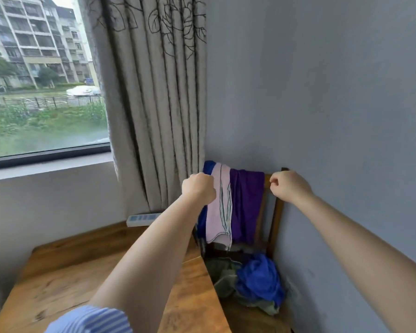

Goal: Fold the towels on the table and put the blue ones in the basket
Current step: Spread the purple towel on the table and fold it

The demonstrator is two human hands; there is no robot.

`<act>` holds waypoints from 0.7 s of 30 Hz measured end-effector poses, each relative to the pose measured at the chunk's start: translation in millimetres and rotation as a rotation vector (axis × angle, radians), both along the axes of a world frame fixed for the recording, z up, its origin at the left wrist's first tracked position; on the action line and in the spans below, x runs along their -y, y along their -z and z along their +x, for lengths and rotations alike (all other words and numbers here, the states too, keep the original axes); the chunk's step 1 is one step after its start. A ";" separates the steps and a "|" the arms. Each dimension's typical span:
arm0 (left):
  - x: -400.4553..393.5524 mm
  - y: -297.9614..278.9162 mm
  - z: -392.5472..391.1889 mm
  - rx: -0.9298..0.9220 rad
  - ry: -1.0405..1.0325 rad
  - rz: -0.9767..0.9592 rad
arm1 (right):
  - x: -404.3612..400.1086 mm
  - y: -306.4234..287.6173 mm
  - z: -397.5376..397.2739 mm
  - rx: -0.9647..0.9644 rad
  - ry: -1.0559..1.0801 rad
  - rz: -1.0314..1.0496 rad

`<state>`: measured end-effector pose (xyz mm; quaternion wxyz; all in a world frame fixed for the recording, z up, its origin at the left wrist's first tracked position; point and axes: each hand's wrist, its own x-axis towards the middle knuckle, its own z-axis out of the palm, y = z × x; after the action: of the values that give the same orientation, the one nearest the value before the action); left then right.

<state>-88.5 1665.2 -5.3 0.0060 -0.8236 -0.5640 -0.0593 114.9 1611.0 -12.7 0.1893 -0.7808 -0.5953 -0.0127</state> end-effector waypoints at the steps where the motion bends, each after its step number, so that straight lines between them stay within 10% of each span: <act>1: -17.3 1.7 8.8 -0.005 0.013 -0.006 | -14.2 2.3 6.5 -0.002 0.011 -0.011; 21: -226.7 120.9 148.8 0.197 -0.036 -0.404 | -255.0 134.2 119.5 -0.021 -0.108 -0.125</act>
<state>60.3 1891.9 -126.2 -0.2131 -0.7882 -0.5768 -0.0251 234.4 1866.0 -147.0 0.1469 -0.7580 -0.6340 0.0431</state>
